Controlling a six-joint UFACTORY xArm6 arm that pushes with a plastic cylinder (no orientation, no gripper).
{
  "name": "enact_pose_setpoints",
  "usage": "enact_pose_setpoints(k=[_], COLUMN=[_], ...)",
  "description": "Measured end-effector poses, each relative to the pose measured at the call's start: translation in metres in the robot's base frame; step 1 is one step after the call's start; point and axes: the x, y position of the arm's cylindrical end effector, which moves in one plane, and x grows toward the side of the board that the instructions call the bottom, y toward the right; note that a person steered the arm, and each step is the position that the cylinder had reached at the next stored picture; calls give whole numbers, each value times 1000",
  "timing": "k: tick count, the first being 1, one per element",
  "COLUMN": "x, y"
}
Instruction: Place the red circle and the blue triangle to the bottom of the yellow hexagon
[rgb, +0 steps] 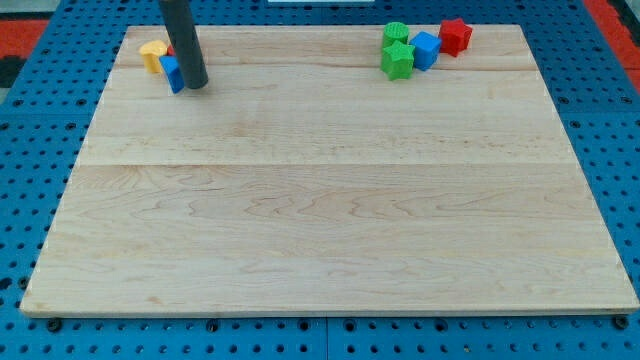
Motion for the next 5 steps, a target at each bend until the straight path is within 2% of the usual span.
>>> enact_pose_setpoints(k=[1, 4, 5], x=[8, 8, 8], y=[26, 34, 65])
